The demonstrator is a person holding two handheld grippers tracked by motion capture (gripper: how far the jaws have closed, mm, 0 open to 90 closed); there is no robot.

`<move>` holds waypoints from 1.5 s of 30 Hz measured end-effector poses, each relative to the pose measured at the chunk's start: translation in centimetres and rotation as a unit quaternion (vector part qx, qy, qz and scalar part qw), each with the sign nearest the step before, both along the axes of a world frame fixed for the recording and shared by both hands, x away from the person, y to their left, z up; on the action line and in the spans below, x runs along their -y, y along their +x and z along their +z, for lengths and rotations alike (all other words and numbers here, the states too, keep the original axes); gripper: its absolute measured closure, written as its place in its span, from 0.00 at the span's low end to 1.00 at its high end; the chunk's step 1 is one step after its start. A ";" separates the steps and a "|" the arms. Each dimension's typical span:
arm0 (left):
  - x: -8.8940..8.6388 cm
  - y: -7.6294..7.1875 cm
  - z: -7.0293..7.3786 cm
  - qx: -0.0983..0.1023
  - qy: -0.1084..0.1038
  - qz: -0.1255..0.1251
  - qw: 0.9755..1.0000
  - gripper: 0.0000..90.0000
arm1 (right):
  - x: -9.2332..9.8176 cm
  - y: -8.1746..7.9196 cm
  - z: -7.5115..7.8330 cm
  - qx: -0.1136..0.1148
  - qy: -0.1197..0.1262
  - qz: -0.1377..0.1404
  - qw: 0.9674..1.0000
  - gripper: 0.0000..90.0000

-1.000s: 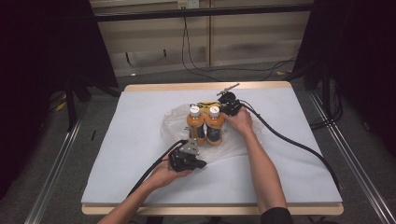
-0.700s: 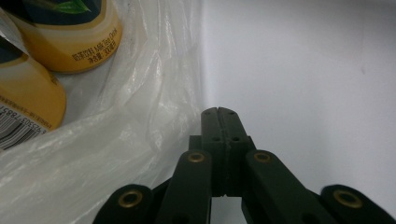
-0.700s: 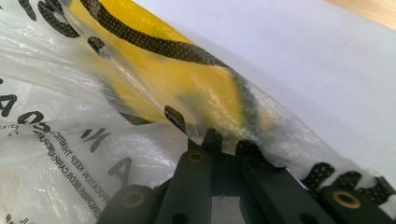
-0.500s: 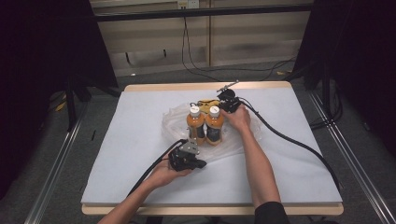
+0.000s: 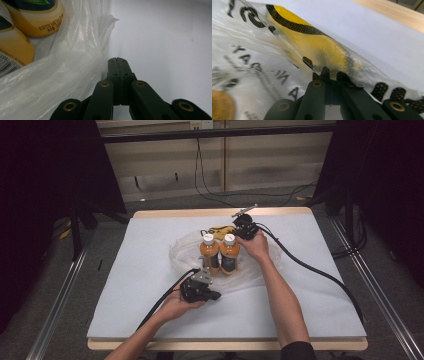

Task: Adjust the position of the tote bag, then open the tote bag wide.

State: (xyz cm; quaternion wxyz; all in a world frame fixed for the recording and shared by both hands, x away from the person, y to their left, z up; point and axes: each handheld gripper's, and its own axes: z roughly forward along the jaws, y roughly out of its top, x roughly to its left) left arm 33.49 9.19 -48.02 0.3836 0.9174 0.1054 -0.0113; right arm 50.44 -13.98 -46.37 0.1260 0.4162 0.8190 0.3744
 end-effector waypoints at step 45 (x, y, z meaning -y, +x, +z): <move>-7.5 -0.9 4.0 0.059 -0.118 0.170 0.977 0.36 | 9.5 -15.3 6.3 0.140 0.089 -0.004 0.986 0.37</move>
